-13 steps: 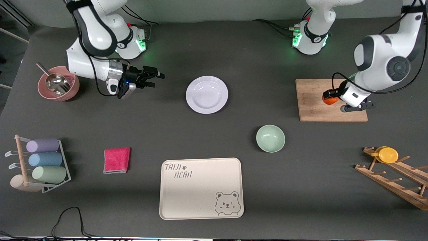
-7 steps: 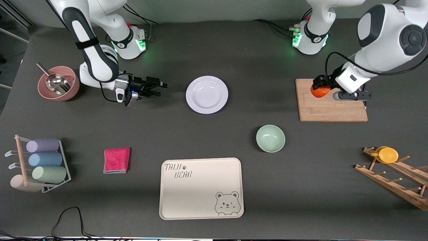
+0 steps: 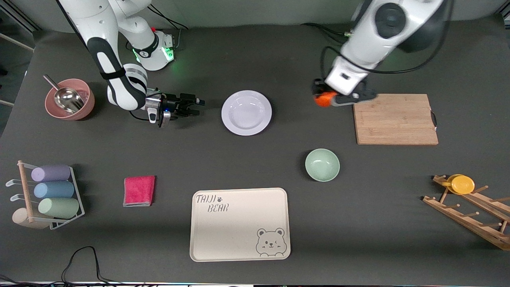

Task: Place orange and plate with both arms
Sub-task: 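Carry the orange to the white plate while the right gripper reaches the plate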

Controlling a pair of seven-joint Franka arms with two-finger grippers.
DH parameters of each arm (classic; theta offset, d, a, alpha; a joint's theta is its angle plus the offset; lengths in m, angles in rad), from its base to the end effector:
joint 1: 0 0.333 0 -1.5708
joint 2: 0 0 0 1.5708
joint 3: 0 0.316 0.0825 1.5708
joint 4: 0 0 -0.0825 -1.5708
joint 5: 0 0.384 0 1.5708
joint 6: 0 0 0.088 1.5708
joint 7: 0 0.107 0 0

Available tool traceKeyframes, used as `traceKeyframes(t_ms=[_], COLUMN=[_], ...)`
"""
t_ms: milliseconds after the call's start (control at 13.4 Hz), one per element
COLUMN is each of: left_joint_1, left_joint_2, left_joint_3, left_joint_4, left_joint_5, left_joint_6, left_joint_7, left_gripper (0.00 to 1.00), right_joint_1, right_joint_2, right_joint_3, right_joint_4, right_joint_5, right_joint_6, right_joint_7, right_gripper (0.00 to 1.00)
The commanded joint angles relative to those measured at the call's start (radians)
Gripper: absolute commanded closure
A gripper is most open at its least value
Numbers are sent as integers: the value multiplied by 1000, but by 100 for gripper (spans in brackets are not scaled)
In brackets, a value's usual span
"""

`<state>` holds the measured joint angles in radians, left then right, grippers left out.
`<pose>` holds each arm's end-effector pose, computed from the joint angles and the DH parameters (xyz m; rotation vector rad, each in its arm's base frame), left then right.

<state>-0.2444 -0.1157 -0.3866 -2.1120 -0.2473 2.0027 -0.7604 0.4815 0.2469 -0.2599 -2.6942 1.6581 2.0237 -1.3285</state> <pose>0.4084 -0.3222 0.4631 2.9767 0.3525 -0.1738 0.3268 0.1227 0.1365 -2.0568 -0.0388 0.0247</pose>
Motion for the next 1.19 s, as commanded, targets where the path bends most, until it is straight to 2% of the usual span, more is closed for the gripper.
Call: traceKeyframes(t_ms=[0,75,373,596,820,1044,1118], left_joint_1=[-7,-27,-166,-254,-305,-346,-364], left_joint_2=[95,128,243,342,457,591,634], left_joint_3=[-107,-139,-146,-144,-143,-138,-133], left_joint_4=[41,40,38,59,127,231,250], left_joint_5=[0,9,138,274,426,604,693], left_joint_6=[103,160,249,307,355,361,363], left_joint_7=[-178,-248,-451,-623,-776,-926,-991], left_gripper=[100,100,100,100,100,100,100], right_joint_1=[3,3,0,2,2,0,2], right_joint_2=[66,77,101,106,106,106,106], right_joint_3=[-39,-44,-44,-45,-45,-45,-45], right_joint_4=[20,22,31,33,33,31,31], right_joint_5=[29,29,32,32,34,32,32], right_joint_6=[-68,-75,-88,-88,-88,-88,-88], right_joint_7=[-70,-78,-83,-83,-83,-83,-83], right_gripper=[0,0,1,15,35,45,45])
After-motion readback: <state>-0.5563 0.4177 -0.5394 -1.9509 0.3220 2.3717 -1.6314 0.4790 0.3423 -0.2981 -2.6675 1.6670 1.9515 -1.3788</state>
